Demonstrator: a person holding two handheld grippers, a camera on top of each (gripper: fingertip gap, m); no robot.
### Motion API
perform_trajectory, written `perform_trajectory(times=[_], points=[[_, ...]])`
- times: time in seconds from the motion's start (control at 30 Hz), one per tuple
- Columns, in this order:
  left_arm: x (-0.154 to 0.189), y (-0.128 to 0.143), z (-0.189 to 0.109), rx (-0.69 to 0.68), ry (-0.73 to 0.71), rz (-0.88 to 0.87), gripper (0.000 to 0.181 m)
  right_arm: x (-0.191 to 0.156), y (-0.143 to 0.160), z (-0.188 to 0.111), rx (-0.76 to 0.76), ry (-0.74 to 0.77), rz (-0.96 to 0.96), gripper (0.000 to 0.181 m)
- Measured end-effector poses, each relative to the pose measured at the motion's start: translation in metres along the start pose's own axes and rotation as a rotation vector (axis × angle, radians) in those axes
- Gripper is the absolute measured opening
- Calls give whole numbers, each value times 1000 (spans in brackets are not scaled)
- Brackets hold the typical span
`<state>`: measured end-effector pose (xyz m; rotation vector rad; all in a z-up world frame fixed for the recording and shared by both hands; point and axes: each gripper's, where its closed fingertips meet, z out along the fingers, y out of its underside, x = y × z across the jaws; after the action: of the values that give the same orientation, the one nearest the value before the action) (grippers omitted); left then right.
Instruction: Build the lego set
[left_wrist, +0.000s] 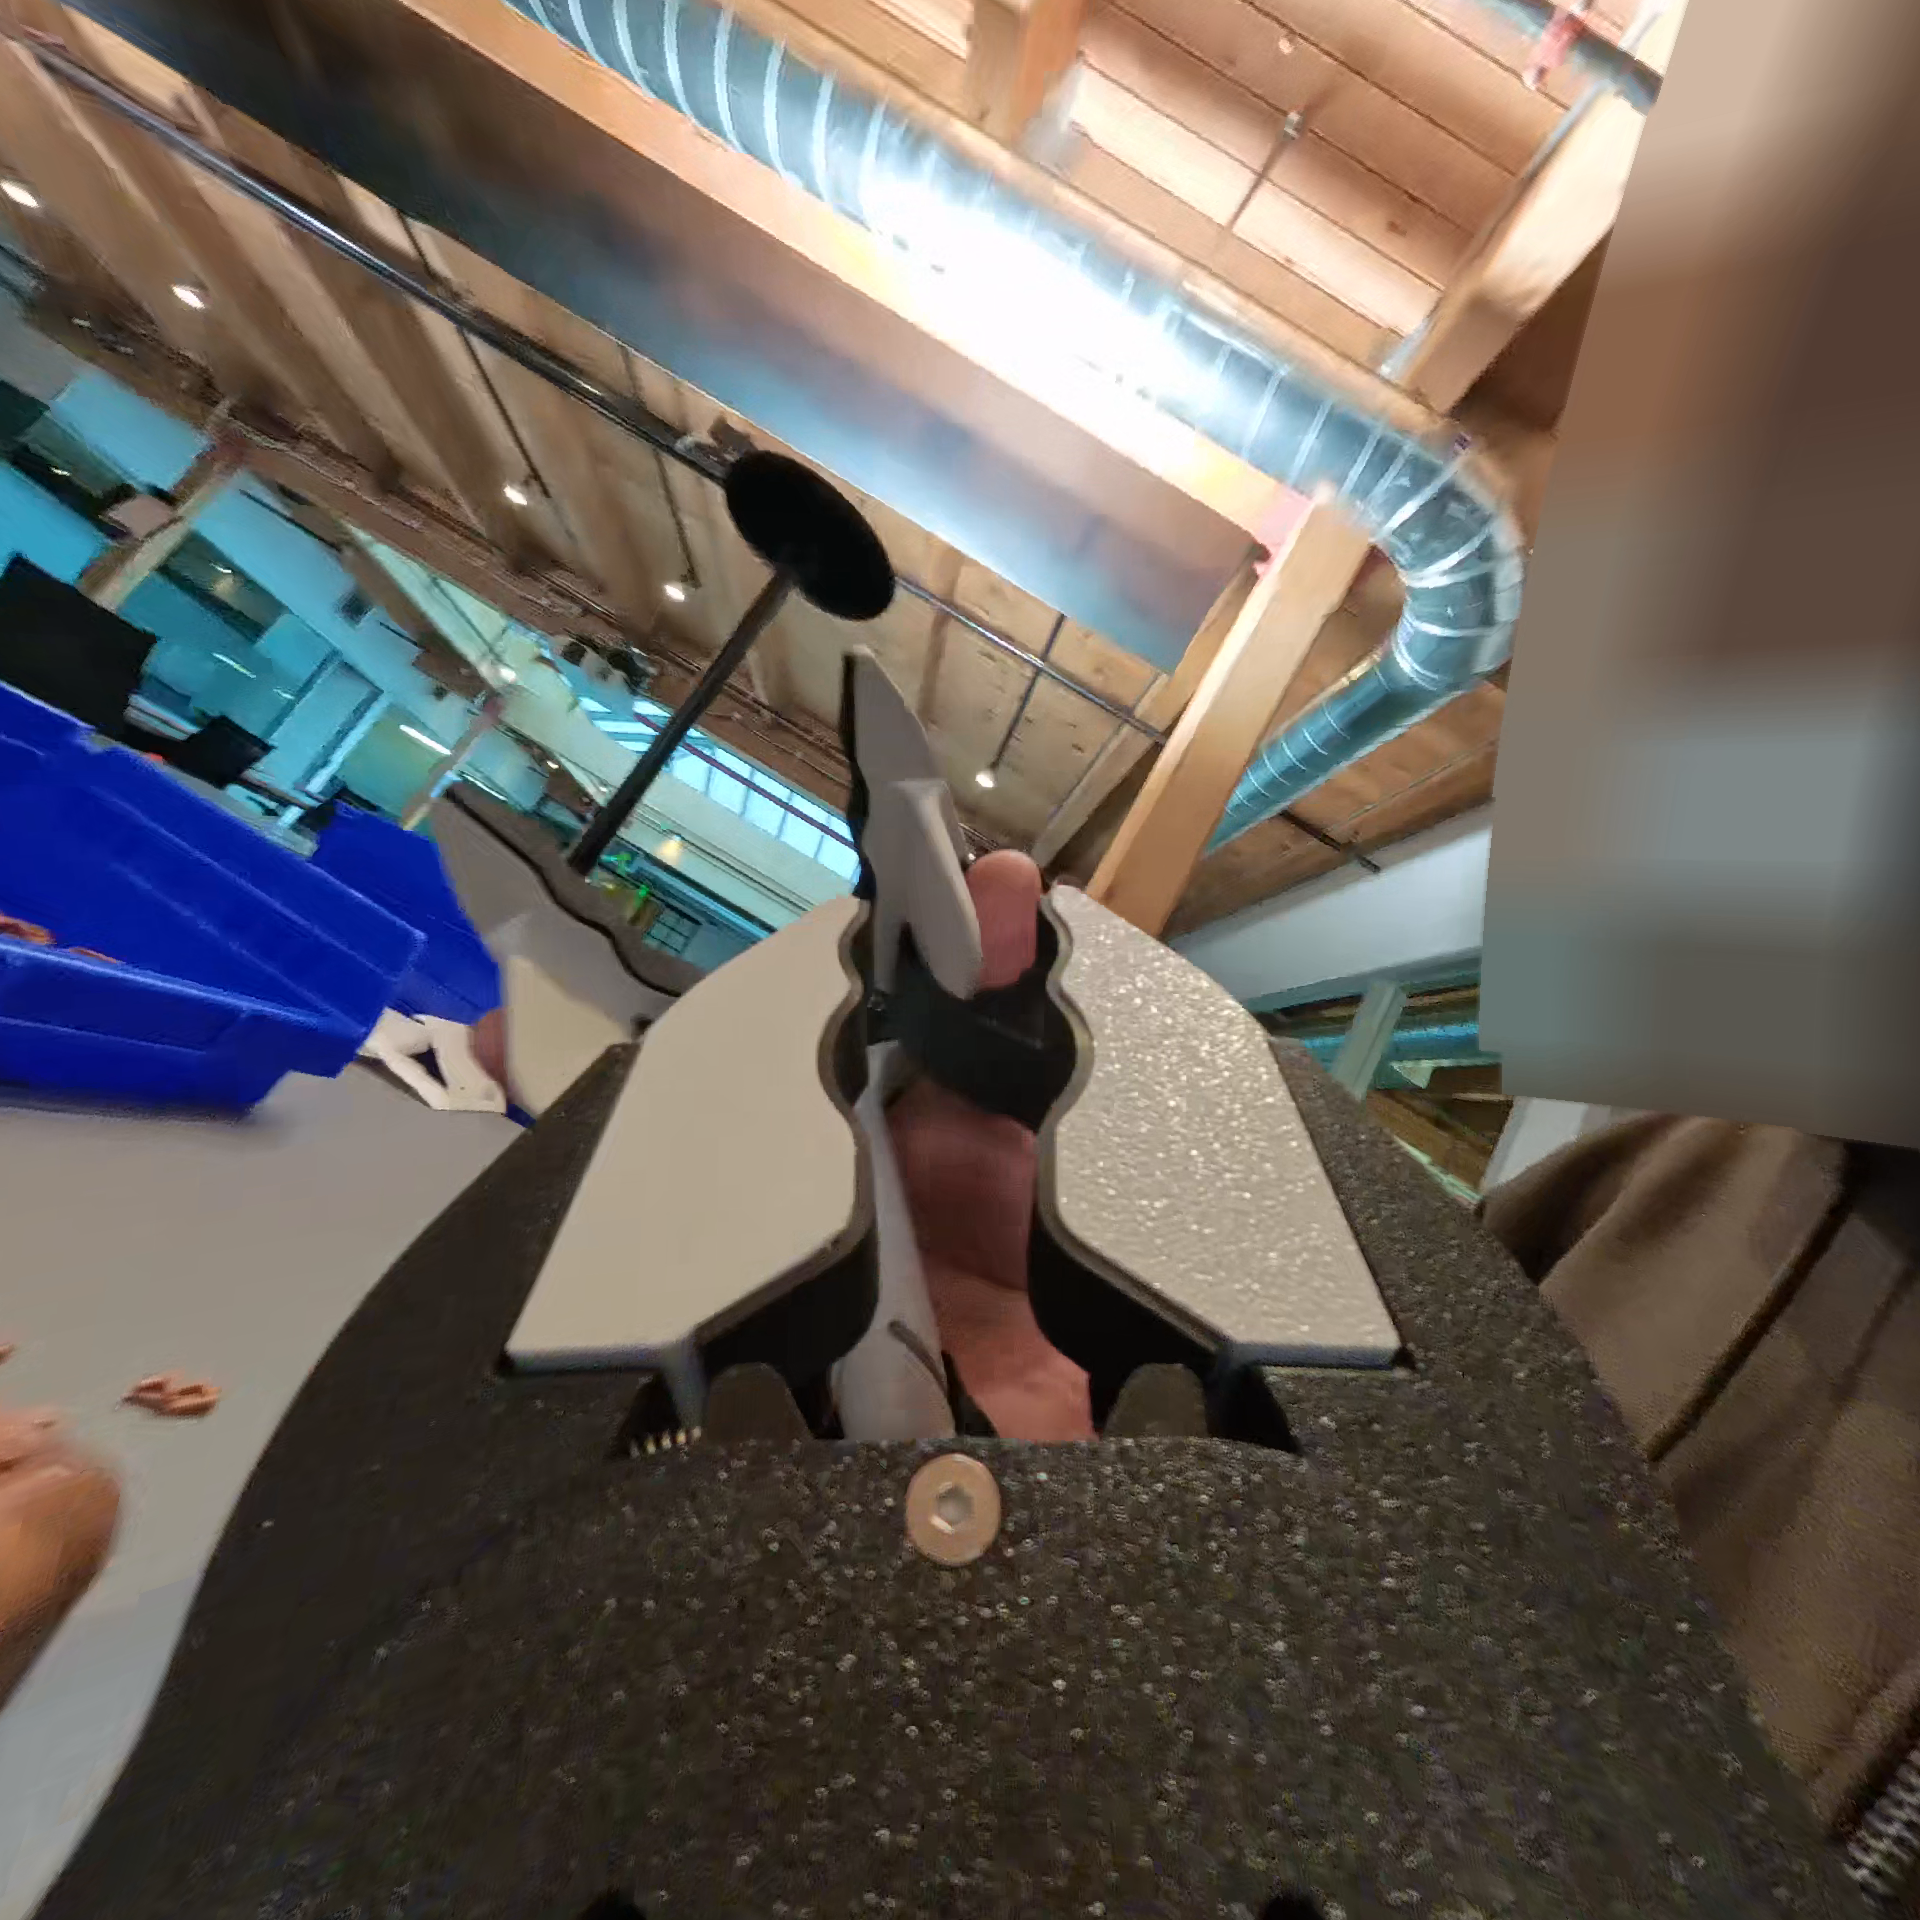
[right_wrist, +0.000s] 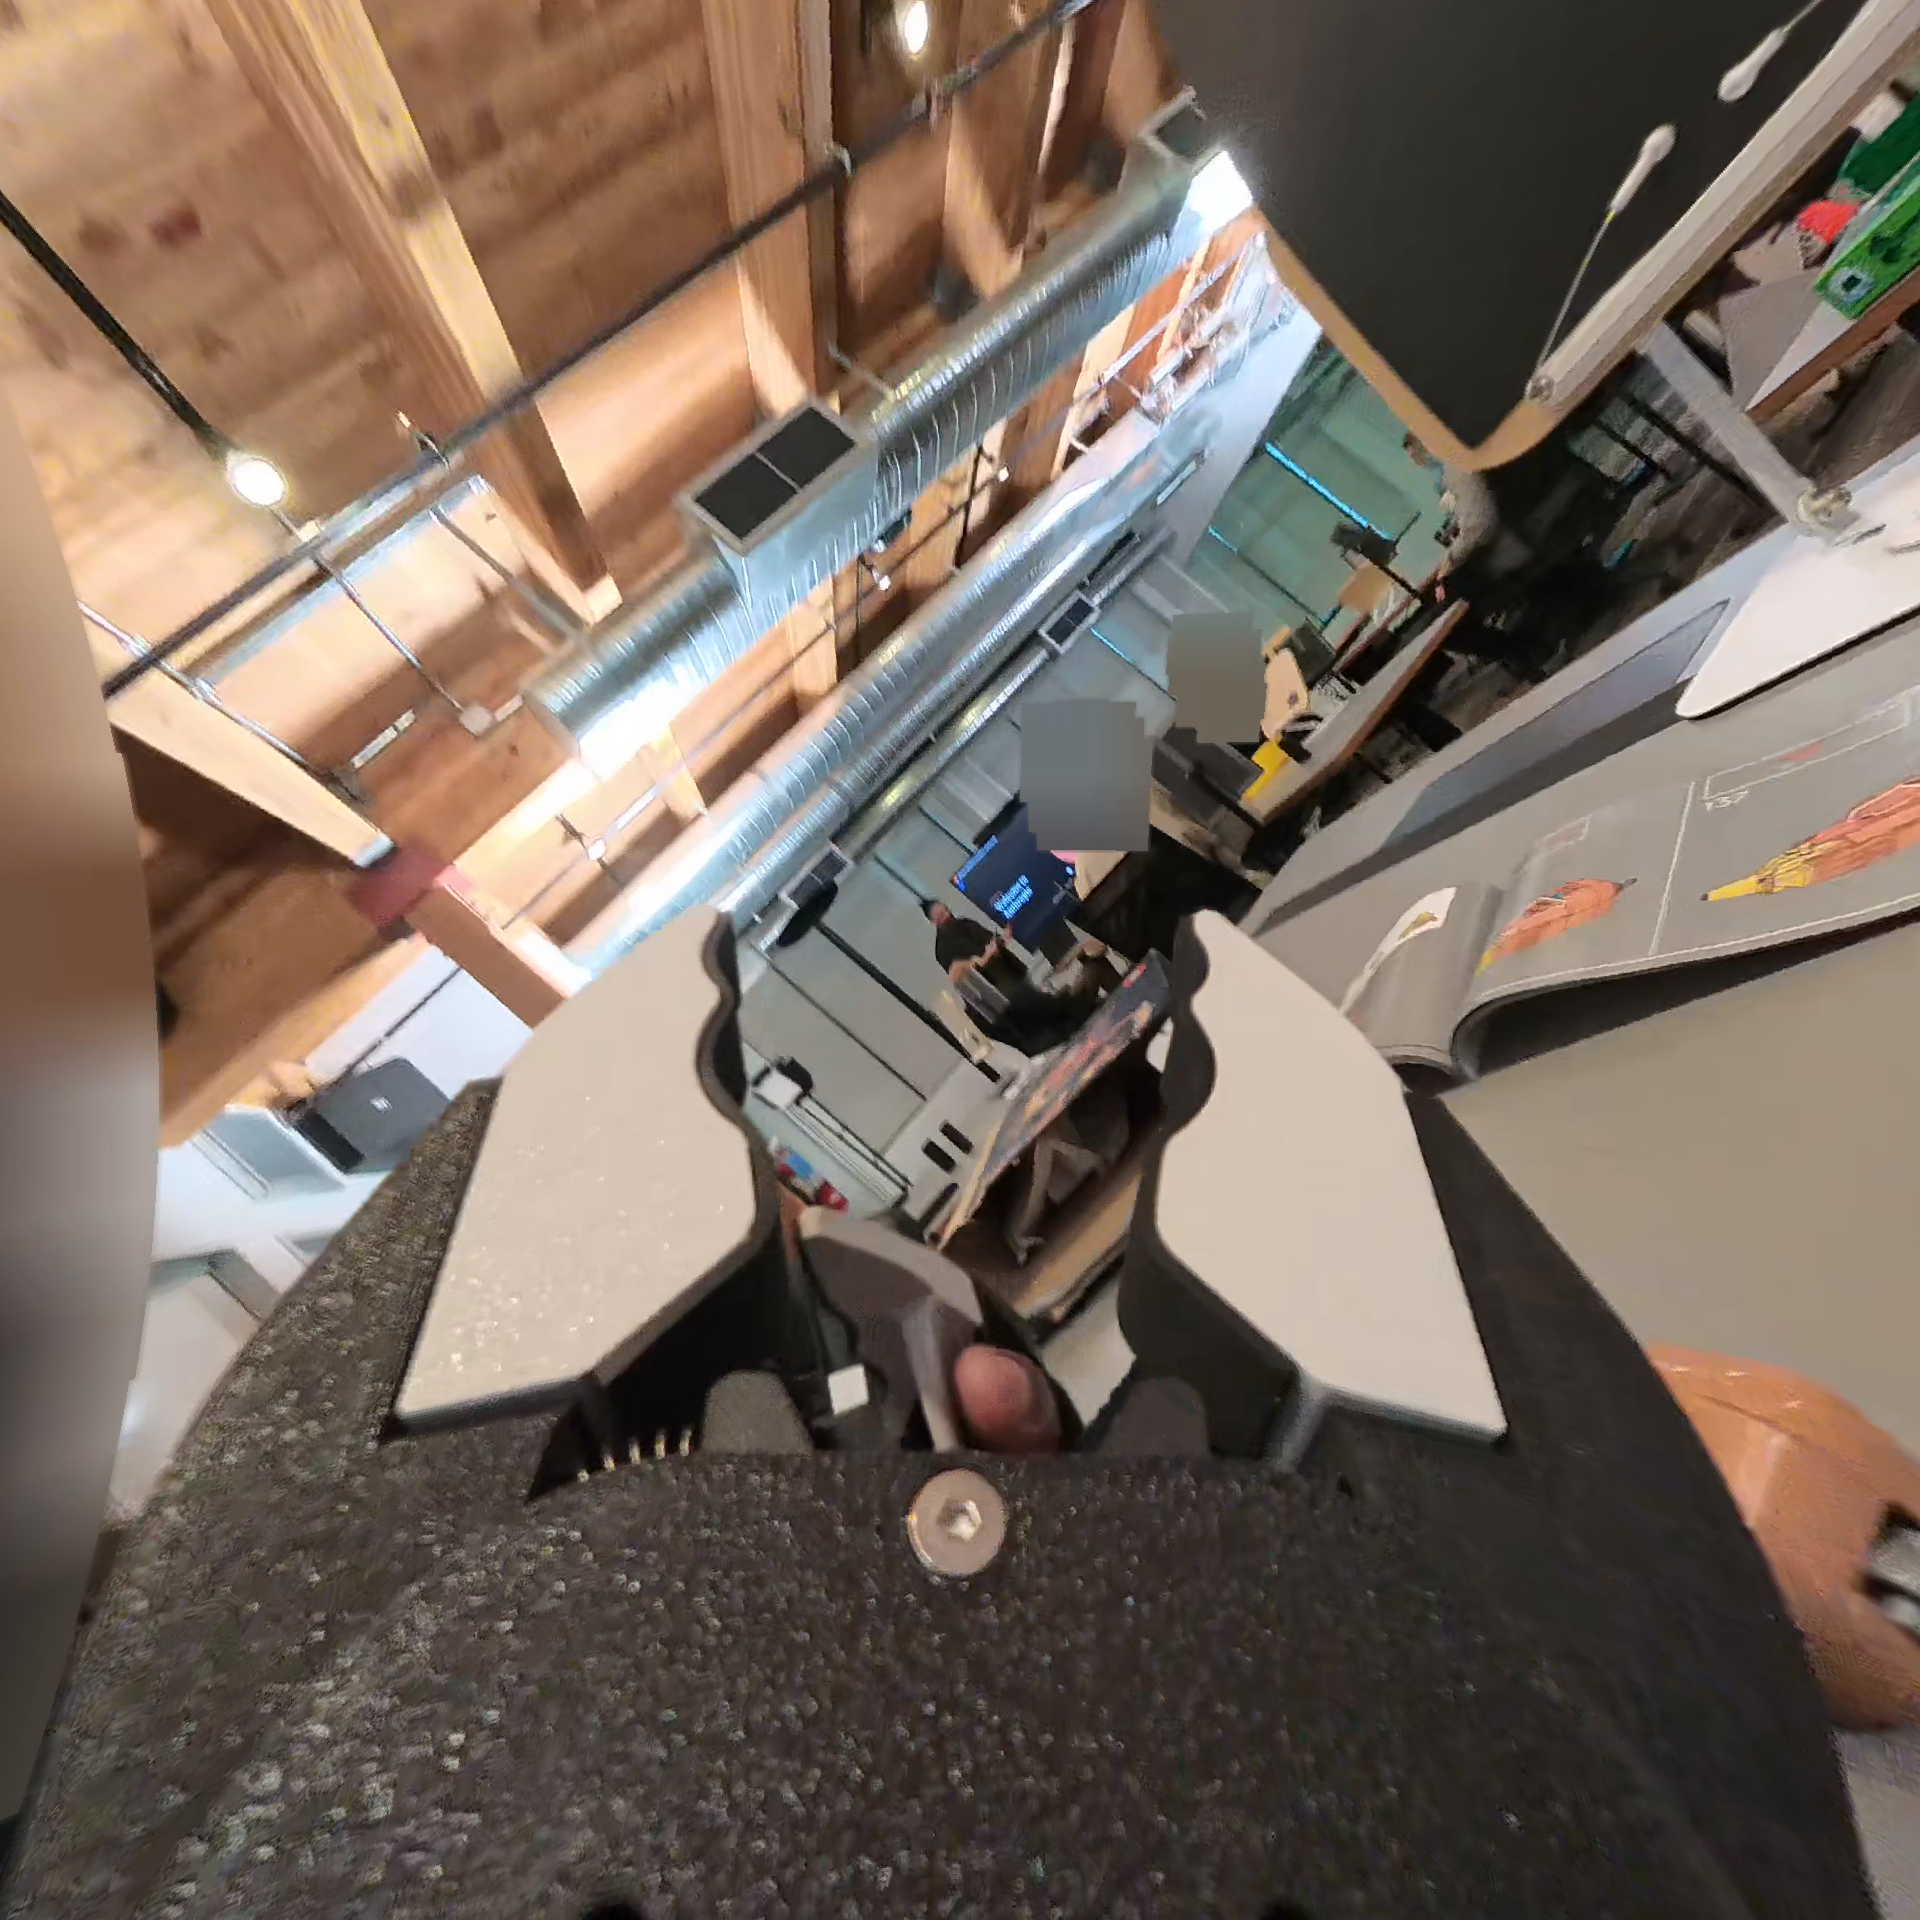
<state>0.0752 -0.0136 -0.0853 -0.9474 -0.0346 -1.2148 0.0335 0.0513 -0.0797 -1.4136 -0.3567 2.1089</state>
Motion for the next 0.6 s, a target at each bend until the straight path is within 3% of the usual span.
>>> perform_trajectory(times=[0.13,0.27,0.43,0.6], points=[[1,34,4,-88,-12,-90,37,-6,-1,-4,93,4,-41,84],[1,36,1,-67,-23,-129,39,-15,-15,-14,172,4,-125,83],[0,45,1,-79,-11,-215,30,-33,-19,-22,174,-38,-205,71],[0,49,0,-66,20,-319,23,-46,-17,-24,153,-78,-242,70]])
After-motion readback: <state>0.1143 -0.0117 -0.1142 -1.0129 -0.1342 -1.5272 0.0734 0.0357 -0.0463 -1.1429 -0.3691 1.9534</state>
